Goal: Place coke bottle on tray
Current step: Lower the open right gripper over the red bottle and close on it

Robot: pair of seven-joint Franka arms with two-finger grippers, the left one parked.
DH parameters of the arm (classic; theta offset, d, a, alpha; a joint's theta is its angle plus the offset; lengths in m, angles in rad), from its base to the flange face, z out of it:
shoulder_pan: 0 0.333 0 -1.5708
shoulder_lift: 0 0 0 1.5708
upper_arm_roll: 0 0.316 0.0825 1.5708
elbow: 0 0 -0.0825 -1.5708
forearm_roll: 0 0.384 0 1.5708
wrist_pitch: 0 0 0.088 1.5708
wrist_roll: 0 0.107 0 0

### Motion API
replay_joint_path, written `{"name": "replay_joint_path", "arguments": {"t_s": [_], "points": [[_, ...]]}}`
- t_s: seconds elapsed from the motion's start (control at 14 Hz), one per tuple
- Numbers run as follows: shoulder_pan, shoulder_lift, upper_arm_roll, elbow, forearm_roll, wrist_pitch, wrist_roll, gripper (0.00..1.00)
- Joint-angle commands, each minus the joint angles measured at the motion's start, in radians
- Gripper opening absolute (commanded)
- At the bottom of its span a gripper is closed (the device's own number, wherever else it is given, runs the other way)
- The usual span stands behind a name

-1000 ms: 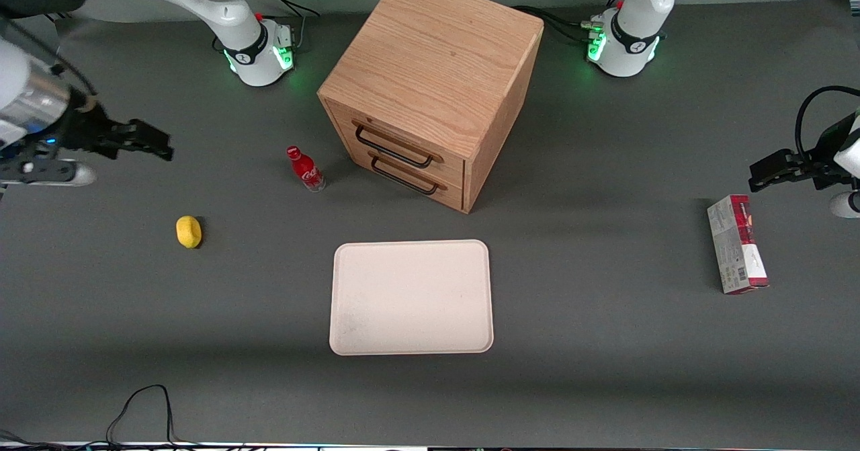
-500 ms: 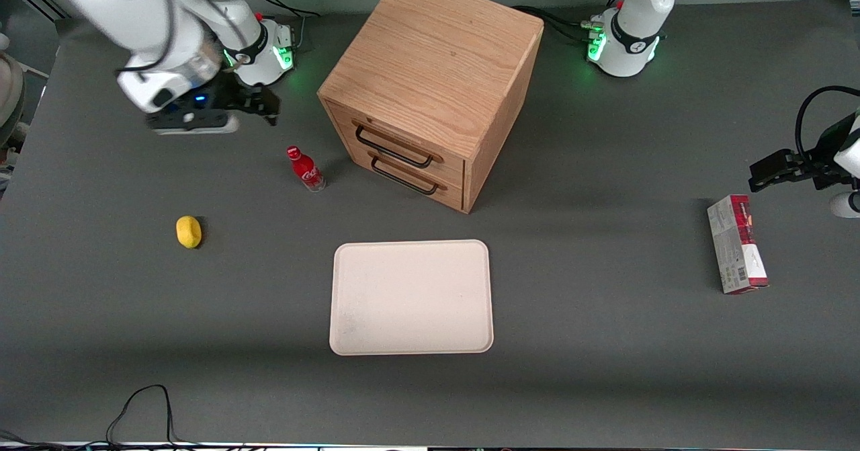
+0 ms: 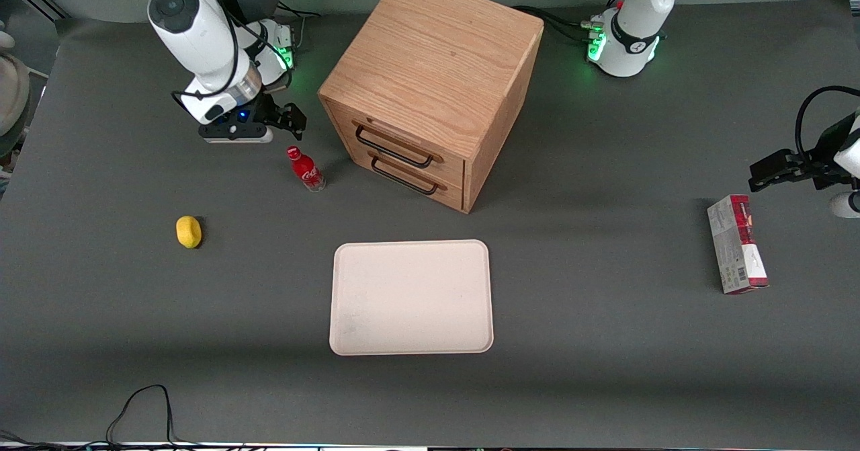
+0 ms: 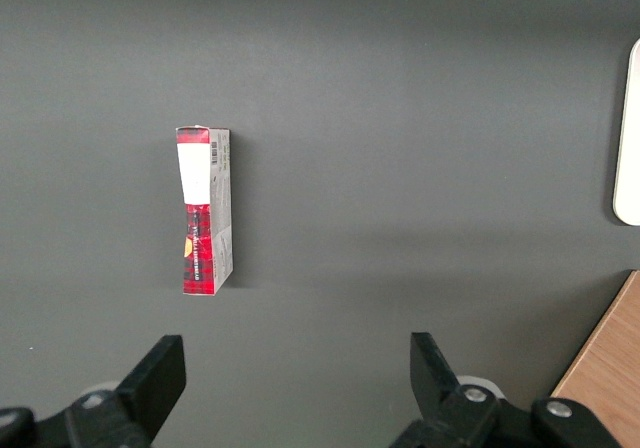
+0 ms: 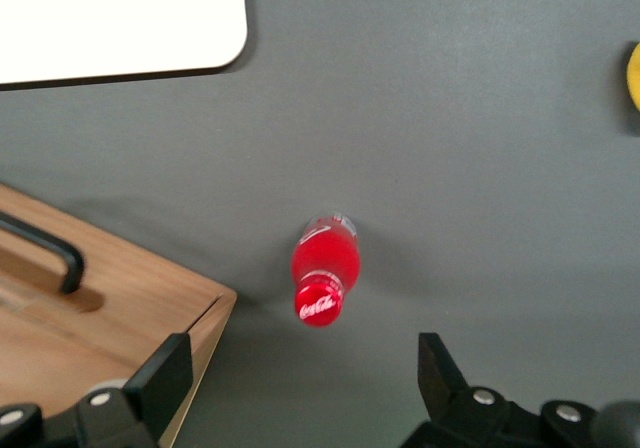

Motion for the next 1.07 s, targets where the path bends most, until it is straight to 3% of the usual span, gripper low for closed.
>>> {"name": "replay_joint_path", "arguments": {"t_s": [0.0,0.71,1.0], "points": [[-0.001,0.045,0.020,-0.041,0.025,0.097,0.002,1.00],[0.000,0.148,0.028,-0.085,0.022,0.220,-0.001,0.98],[-0.001,0.152,0.028,-0.085,0.020,0.220,-0.001,0.45]]}}
